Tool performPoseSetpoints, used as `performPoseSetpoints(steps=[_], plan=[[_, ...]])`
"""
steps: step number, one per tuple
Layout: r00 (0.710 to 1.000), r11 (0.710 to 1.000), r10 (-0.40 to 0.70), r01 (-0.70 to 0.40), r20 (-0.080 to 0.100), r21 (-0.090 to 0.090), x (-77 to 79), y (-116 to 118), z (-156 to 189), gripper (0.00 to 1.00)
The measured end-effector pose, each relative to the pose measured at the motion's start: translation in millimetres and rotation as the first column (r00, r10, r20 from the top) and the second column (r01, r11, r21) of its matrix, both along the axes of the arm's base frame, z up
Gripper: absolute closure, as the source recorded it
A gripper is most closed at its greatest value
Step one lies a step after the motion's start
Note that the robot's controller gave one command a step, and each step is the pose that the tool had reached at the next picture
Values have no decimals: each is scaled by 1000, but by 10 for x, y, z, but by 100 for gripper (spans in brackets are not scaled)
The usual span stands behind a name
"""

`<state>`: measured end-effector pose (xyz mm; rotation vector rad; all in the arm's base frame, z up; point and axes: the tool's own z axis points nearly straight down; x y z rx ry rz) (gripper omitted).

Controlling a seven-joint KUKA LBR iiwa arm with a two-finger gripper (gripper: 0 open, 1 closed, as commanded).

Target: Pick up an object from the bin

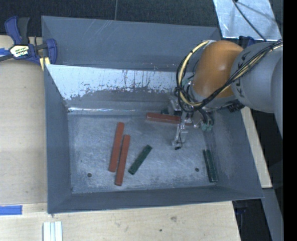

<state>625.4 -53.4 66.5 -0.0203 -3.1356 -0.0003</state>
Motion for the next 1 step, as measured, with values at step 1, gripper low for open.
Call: performPoseSetpoints(steps=[1], plan=[[990, 990, -141, 141, 7, 1, -49, 495, 48, 0]])
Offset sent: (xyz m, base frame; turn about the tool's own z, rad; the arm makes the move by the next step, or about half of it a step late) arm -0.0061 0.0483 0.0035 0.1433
